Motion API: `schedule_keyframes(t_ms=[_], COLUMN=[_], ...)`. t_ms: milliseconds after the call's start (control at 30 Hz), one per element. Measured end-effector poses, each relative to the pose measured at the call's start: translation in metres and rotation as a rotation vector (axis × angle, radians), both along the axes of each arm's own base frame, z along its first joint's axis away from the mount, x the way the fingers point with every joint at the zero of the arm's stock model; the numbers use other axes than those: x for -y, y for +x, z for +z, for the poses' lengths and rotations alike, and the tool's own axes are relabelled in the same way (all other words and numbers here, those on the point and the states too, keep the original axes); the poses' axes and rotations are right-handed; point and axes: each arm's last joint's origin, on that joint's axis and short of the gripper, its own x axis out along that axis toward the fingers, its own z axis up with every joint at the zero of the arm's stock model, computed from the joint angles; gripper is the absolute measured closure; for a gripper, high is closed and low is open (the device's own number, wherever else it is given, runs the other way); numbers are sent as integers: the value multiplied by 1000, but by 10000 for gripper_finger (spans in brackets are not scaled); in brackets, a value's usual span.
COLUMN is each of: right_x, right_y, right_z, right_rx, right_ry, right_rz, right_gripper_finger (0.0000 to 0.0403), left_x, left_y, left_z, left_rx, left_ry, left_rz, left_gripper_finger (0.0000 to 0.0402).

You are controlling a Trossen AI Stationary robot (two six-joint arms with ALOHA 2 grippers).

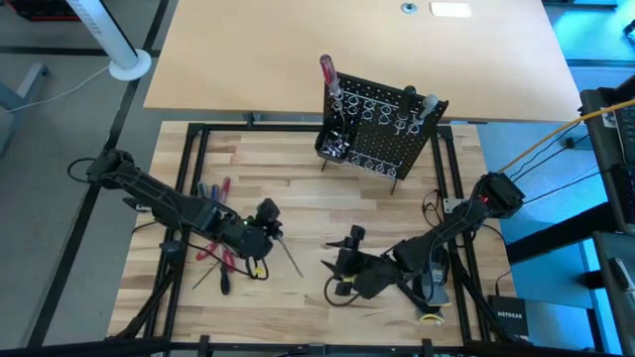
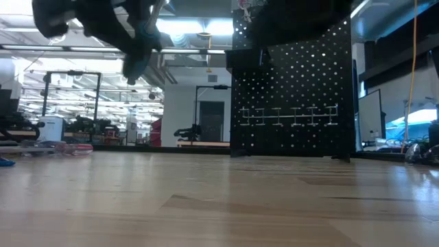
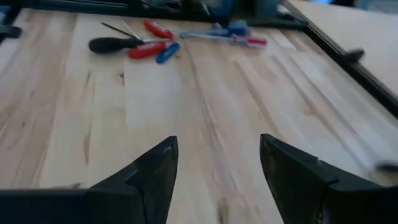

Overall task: Hang tools onto peg board
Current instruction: Hang the bottom blue screwdriver on the black pegboard

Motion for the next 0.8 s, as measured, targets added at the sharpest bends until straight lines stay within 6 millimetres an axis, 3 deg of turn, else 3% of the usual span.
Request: schedule_keyframes(t_ms=[167, 467, 667, 800], right_x=[22, 81, 98, 99], right_y=[22, 54, 60, 63], right_z=[8, 19, 25, 12], right_rx=[41, 172, 229, 192], right_ry=[81, 463, 658, 700], right_rz=[89, 107, 105, 49], right_gripper_finger=[176, 176, 176, 176], left_x=[-1, -5, -7, -5], left_y=[9, 20, 26, 29], left_z=[-5, -15, -15, -12], left_rx=[-33, -100, -93, -62], left_ry=[231, 385, 428, 446], left_rz=[-95, -168, -195, -213], left_gripper_finger=[275, 275, 275, 275])
